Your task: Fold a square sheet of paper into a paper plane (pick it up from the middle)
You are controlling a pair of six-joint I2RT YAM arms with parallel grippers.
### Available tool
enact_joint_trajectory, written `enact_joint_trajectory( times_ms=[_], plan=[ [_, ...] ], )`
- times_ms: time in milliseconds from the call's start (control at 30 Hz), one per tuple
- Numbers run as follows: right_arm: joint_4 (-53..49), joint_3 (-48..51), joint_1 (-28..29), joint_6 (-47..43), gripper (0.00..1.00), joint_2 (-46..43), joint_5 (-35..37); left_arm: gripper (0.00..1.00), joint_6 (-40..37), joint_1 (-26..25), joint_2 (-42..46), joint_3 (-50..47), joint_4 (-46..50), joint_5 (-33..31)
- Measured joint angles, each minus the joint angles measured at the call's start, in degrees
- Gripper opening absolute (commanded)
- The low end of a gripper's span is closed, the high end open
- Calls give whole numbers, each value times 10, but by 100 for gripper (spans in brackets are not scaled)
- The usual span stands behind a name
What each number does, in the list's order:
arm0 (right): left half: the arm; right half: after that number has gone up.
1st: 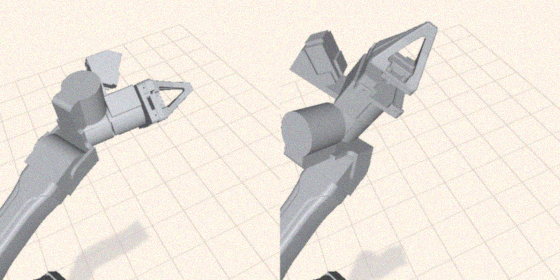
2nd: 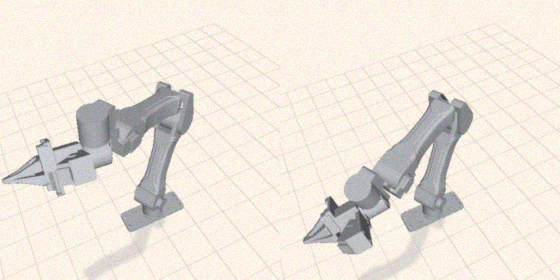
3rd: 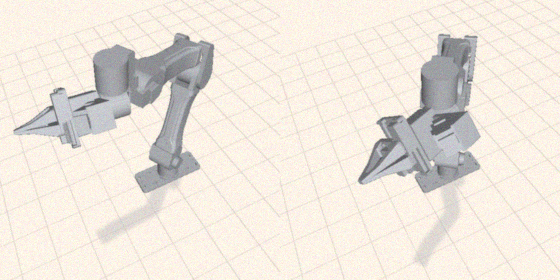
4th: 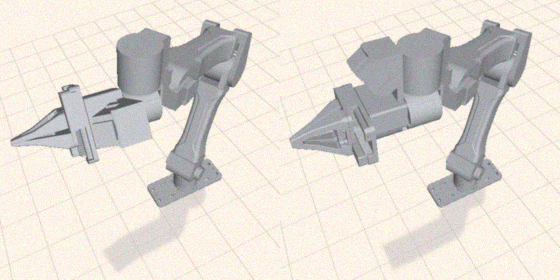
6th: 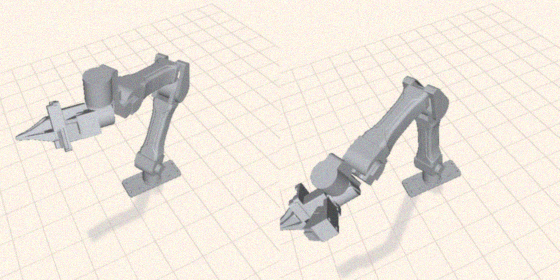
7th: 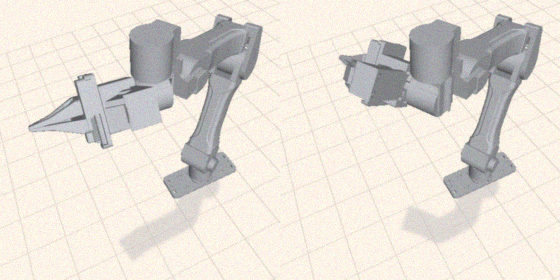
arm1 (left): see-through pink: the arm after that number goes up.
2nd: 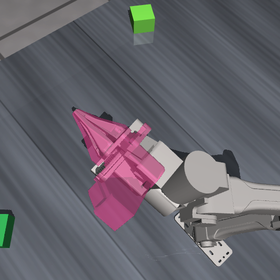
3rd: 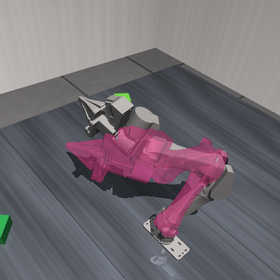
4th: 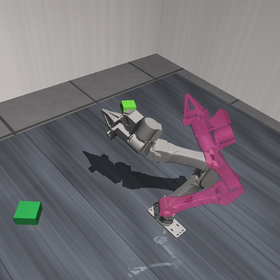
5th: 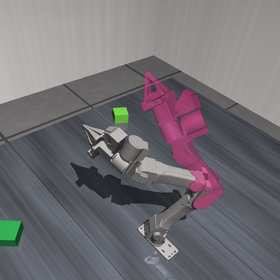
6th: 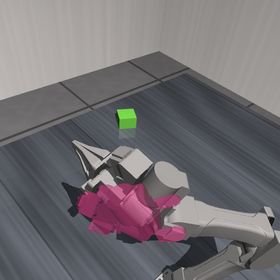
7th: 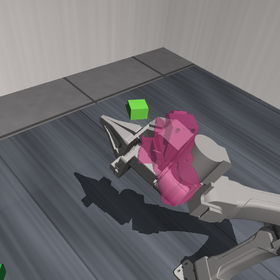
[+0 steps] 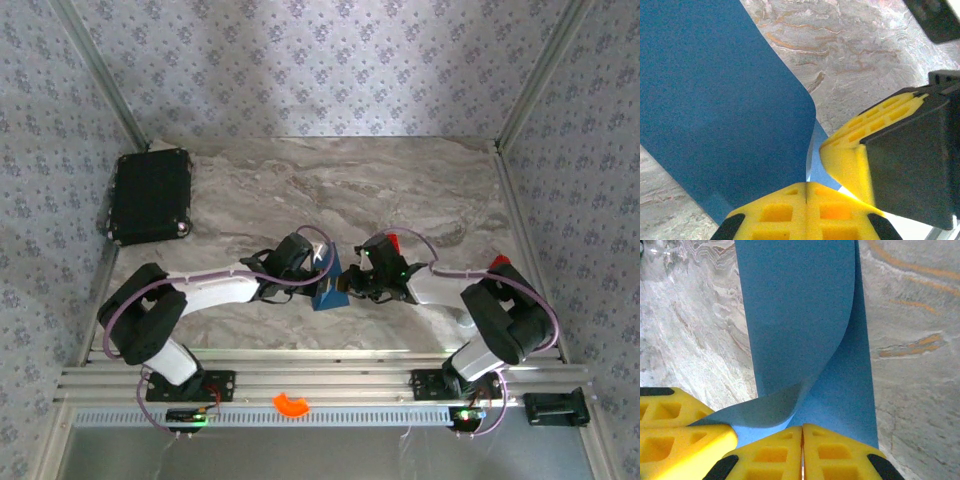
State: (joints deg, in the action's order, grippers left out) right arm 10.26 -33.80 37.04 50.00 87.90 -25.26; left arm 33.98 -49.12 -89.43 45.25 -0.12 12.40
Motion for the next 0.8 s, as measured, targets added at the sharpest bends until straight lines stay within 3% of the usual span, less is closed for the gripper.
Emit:
enact_joint_trajectory(
  times_ms=[800],
  plan=[
    [83, 26, 28, 87, 9, 42, 50, 1, 2, 12, 0, 0, 0, 0]
  ],
)
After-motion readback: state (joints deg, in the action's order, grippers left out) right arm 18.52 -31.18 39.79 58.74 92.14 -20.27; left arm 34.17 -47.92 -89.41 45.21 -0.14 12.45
